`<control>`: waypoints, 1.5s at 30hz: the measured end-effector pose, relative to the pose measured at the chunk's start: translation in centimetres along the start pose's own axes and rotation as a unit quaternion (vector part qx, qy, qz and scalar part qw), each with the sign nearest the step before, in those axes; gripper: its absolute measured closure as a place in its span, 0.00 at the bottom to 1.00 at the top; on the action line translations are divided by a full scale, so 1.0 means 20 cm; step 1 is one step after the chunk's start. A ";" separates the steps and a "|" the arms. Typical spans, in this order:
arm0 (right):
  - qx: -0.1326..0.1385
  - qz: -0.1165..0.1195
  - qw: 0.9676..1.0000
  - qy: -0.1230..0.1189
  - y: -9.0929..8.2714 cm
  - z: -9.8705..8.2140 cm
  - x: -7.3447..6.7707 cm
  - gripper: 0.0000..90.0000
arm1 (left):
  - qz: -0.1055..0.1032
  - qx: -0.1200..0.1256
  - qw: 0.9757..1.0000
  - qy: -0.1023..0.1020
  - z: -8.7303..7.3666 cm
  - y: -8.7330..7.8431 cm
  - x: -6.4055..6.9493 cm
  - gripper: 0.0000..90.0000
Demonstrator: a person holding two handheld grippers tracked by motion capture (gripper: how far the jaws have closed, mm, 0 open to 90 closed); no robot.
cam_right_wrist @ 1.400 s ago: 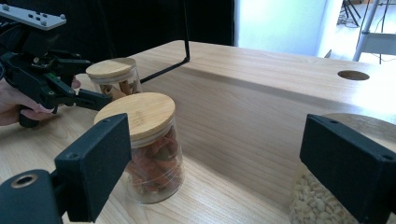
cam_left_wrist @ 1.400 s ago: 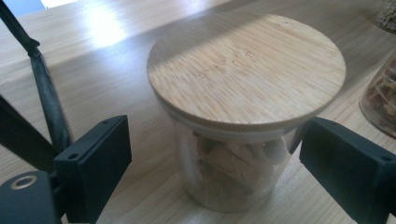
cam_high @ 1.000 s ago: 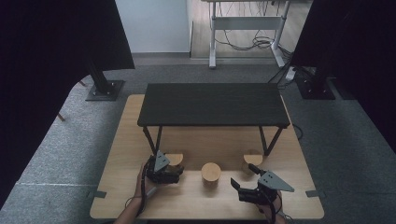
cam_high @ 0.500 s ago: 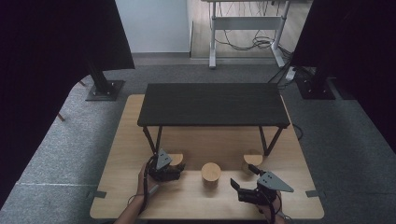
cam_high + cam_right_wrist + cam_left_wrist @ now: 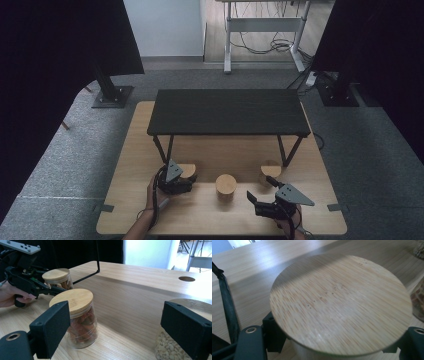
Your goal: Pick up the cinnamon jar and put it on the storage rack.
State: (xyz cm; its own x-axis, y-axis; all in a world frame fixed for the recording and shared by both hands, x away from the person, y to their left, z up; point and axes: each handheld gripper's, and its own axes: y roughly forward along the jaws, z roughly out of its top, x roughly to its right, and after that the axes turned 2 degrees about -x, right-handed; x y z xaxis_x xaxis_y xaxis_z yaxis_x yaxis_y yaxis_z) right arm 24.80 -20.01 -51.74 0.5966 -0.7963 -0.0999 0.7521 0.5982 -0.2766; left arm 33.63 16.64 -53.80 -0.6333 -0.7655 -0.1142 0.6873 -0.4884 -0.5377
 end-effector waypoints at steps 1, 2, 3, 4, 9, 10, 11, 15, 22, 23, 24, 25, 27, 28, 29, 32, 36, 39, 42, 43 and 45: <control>0.000 -0.001 1.000 0.000 0.00 0.00 0.00 0.09 | 0.002 0.002 1.000 0.002 0.00 0.00 0.00 0.28; -0.001 -0.002 1.000 -0.001 0.00 0.00 0.00 0.09 | 0.000 0.003 1.000 0.001 0.00 -0.01 0.01 0.28; -0.001 -0.002 1.000 -0.001 0.00 0.00 0.00 0.09 | -0.001 0.004 1.000 0.001 0.01 -0.01 0.01 0.28; -0.002 -0.001 1.000 -0.001 0.00 0.00 0.00 0.09 | -0.002 0.005 1.000 0.002 0.01 -0.01 0.01 0.28; -0.002 -0.001 1.000 -0.002 0.00 0.00 0.00 0.09 | -0.007 0.007 1.000 0.009 0.01 -0.02 0.03 0.28; -0.002 -0.001 1.000 -0.002 0.00 0.00 0.00 0.09 | -0.008 0.008 1.000 0.009 0.01 -0.02 0.03 0.28; -0.003 -0.002 1.000 -0.002 0.00 0.00 0.00 0.09 | -0.009 0.008 1.000 0.009 0.02 -0.03 0.03 0.28; -0.003 -0.002 1.000 -0.005 0.00 0.00 0.00 0.09 | -0.011 0.008 1.000 0.014 0.01 -0.05 0.04 0.28; -0.005 0.000 1.000 -0.006 0.00 0.00 0.00 0.09 | -0.014 0.011 1.000 0.012 0.01 -0.08 0.03 0.28; -0.005 0.000 1.000 -0.007 0.00 0.00 0.00 0.09 | -0.015 0.010 1.000 0.013 0.01 -0.09 0.03 0.28; -0.005 0.000 1.000 -0.006 0.00 0.00 0.00 0.09 | -0.016 0.010 1.000 0.014 0.01 -0.09 0.03 0.28; -0.006 0.001 1.000 -0.007 0.00 0.00 0.00 0.09 | -0.017 0.010 1.000 0.014 0.01 -0.09 0.03 0.28; -0.006 0.000 1.000 -0.007 0.00 0.00 0.00 0.09 | -0.017 0.010 1.000 0.014 0.01 -0.10 0.03 0.28; -0.006 0.000 1.000 -0.007 0.00 0.00 0.00 0.09 | -0.017 0.011 1.000 0.014 0.01 -0.10 0.03 0.28; -0.005 0.000 1.000 -0.007 0.00 0.00 0.00 0.09 | -0.017 0.012 1.000 0.013 0.01 -0.10 0.03 0.28; -0.005 -0.002 1.000 -0.007 0.00 0.00 0.00 0.10 | -0.018 0.015 1.000 0.012 0.01 -0.11 0.03 0.28; -0.006 0.000 1.000 -0.009 0.00 0.00 0.00 0.10 | -0.018 0.017 0.999 0.021 0.02 -0.13 0.03 0.28; -0.007 0.001 1.000 -0.009 0.00 0.00 0.00 0.09 | -0.019 0.020 0.999 0.020 0.03 -0.14 0.03 0.28; -0.008 0.002 1.000 -0.011 0.00 0.00 -0.01 0.09 | -0.020 0.022 0.999 0.021 0.04 -0.15 0.03 0.28; -0.009 0.002 1.000 -0.011 0.00 0.00 -0.01 0.09 | -0.020 0.024 0.999 0.020 0.04 -0.16 0.03 0.28; -0.010 0.002 1.000 -0.012 0.01 -0.01 -0.01 0.09 | -0.021 0.025 0.999 0.021 0.04 -0.17 0.03 0.28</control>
State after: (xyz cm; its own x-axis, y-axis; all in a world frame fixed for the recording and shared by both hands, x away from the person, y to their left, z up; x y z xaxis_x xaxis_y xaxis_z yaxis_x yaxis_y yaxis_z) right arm 24.75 -19.81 -51.85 0.6067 -0.7911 -0.0776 0.7442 0.5995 -0.2946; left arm 31.28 17.55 -51.29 -0.6749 -0.7268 -0.1278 0.6767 -0.5404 -0.5001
